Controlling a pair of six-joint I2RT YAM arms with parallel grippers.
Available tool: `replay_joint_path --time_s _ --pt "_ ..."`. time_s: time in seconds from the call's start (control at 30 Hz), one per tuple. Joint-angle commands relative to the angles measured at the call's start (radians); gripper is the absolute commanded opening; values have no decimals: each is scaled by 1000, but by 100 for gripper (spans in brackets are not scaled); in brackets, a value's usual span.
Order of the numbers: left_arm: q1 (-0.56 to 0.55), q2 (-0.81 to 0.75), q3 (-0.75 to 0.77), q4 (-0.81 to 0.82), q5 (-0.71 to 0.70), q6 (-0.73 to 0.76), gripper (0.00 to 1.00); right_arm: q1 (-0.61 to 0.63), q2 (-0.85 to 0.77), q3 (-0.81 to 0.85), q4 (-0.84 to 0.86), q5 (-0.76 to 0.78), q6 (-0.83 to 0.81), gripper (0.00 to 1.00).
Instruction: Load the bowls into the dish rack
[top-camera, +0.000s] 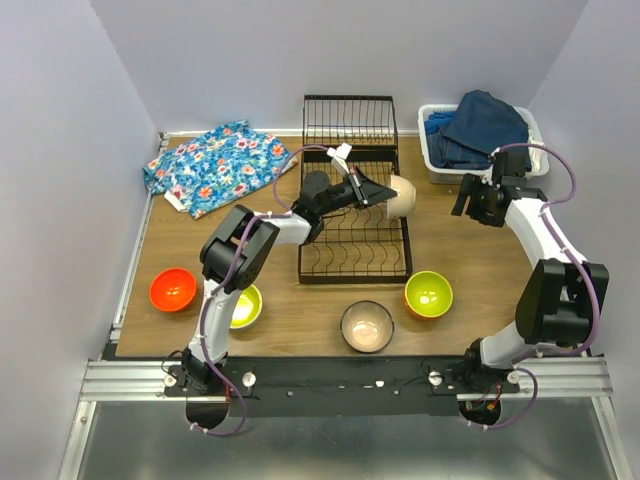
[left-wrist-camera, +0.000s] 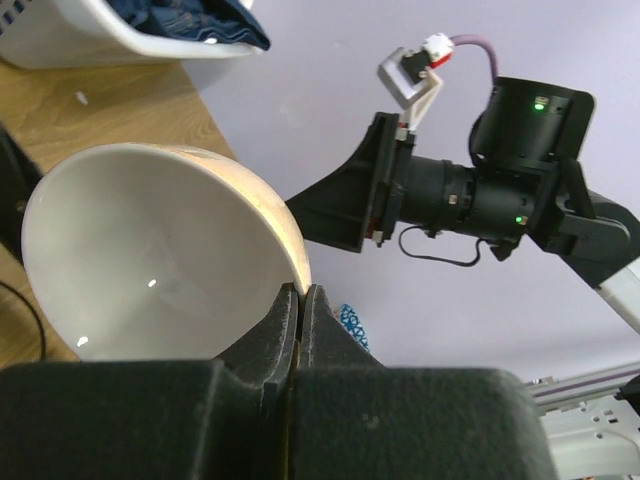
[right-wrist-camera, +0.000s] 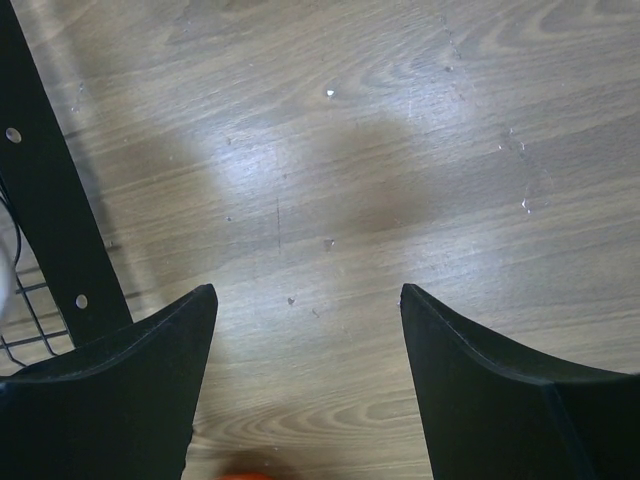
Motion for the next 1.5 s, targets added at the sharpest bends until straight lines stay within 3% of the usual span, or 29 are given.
replay_joint_path --time_s 0.0,0.43,0.97,1.47 --pt "-6 26 15 143 -43 -40 0 -6 22 34 -23 11 -24 82" --pt "2 87 16 143 -42 -59 0 -6 59 47 -17 10 -29 81" --pt "31 106 -42 264 32 -120 0 -1 93 50 -6 1 -26 81" --pt "33 251 75 323 119 -221 0 34 122 88 -10 11 -39 81"
